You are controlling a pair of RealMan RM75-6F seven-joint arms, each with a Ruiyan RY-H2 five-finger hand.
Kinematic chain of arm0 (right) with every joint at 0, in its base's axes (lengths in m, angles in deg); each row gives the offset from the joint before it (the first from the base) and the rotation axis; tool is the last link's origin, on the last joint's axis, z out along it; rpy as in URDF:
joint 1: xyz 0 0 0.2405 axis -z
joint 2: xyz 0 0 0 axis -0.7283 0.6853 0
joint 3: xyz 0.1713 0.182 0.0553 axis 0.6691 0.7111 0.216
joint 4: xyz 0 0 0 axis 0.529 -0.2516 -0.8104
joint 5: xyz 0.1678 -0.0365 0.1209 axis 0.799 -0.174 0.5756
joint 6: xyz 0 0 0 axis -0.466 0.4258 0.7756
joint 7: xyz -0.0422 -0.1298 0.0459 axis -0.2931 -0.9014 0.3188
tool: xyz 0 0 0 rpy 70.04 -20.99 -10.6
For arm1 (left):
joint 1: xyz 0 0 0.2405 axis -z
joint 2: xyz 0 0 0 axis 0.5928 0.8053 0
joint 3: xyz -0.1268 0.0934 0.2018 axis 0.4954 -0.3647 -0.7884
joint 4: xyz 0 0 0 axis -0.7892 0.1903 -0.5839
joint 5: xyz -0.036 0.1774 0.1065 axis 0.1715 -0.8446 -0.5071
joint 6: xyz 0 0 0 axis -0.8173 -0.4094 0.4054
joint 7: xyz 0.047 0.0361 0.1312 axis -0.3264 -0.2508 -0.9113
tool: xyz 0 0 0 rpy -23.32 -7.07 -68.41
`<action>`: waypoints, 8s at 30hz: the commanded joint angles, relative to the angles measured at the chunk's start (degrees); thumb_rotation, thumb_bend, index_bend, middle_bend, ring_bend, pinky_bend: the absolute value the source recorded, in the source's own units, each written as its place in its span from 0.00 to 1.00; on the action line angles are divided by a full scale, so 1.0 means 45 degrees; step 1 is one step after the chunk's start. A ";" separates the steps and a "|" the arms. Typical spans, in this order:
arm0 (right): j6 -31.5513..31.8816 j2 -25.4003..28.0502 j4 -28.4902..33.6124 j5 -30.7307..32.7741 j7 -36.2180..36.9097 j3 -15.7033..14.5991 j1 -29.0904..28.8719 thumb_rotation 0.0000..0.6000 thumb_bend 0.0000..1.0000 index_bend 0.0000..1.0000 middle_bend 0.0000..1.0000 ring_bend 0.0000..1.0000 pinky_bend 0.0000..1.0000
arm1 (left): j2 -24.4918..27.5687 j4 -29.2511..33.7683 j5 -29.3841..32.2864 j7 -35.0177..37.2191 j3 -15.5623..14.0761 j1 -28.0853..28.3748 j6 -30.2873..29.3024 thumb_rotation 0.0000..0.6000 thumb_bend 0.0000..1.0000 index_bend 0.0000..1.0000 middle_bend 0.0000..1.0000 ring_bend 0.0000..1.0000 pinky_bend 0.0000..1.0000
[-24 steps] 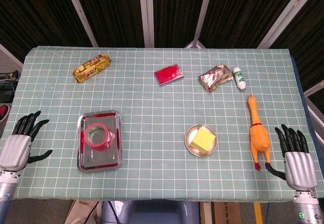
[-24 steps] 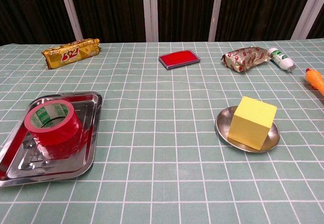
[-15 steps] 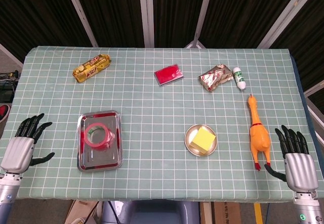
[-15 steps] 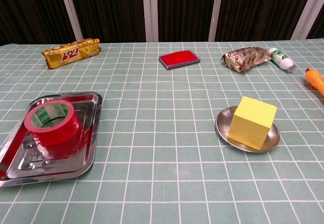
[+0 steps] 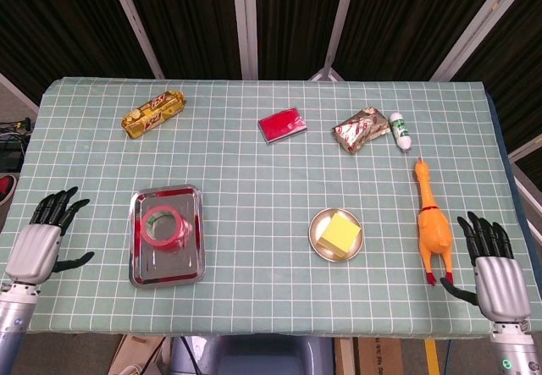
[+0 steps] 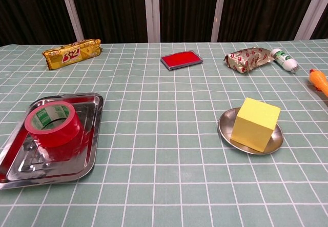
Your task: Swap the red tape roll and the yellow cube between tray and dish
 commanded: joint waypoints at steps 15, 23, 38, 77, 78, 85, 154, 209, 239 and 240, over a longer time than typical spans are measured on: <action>-0.0737 0.0334 0.0352 0.0556 -0.0095 -0.0076 -0.0138 1.00 0.10 0.00 0.00 0.00 0.00 | 0.0226 0.0782 0.0752 -0.0662 0.0373 0.2584 0.4123 1.00 0.00 0.13 0.00 0.00 0.00; -0.0831 0.0382 0.0447 0.0733 -0.0184 -0.0040 -0.0158 1.00 0.10 0.00 0.00 0.00 0.00 | -0.0567 0.0890 0.1634 -0.2173 0.0382 0.3447 0.5531 1.00 0.00 0.13 0.00 0.00 0.00; -0.0580 0.0420 0.0402 0.0819 0.0161 0.0113 -0.0062 1.00 0.10 0.00 0.00 0.00 0.00 | -0.2528 -0.0972 0.2124 -0.2529 0.0164 0.4054 0.6007 1.00 0.00 0.13 0.00 0.00 0.00; -0.0700 0.0181 0.0456 0.1270 0.0245 0.0288 -0.0077 1.00 0.10 0.00 0.00 0.00 0.00 | -0.3121 -0.0969 -0.0096 0.0792 0.1677 0.5929 0.4102 1.00 0.53 0.36 0.34 0.31 0.42; -0.0718 0.0163 0.0437 0.1300 0.0227 0.0302 -0.0090 1.00 0.10 0.00 0.00 0.00 0.00 | -0.3365 -0.1177 0.0058 0.0721 0.1849 0.6219 0.4392 1.00 0.53 0.36 0.34 0.31 0.42; -0.0773 0.0058 0.0366 0.1437 -0.0022 0.0342 -0.0134 1.00 0.10 0.00 0.00 0.00 0.00 | -0.5632 -0.3717 0.1338 -0.0816 0.2695 0.8037 0.6116 1.00 0.51 0.34 0.32 0.30 0.41; -1.0124 -0.2997 -0.1280 0.5919 -0.1750 0.1547 -0.8148 1.00 0.09 0.00 0.00 0.01 0.00 | 0.0082 0.0829 -0.0024 -0.1354 -0.0734 -0.0076 -0.1811 1.00 0.00 0.16 0.00 0.00 0.01; -0.7393 -0.6721 -0.0191 0.7151 -0.4827 0.0987 -0.9927 1.00 0.21 0.24 0.16 0.29 0.49 | 0.0240 0.0913 0.0365 -0.0809 0.0200 -0.0630 -0.1571 1.00 0.01 0.17 0.00 0.00 0.01; -0.6837 -0.5185 -0.0133 0.9707 -0.4667 0.3313 -1.0826 1.00 0.00 0.00 0.00 0.00 0.00 | -0.0067 0.0472 0.0382 -0.0688 0.0632 -0.0609 -0.1717 1.00 0.03 0.19 0.00 0.00 0.02; -0.7141 -0.5529 -0.0859 1.0128 -0.4686 0.3436 -1.1138 1.00 0.00 0.00 0.00 0.00 0.00 | -0.0166 0.0337 0.0435 -0.0679 0.0673 -0.0568 -0.1665 1.00 0.03 0.19 0.00 0.00 0.02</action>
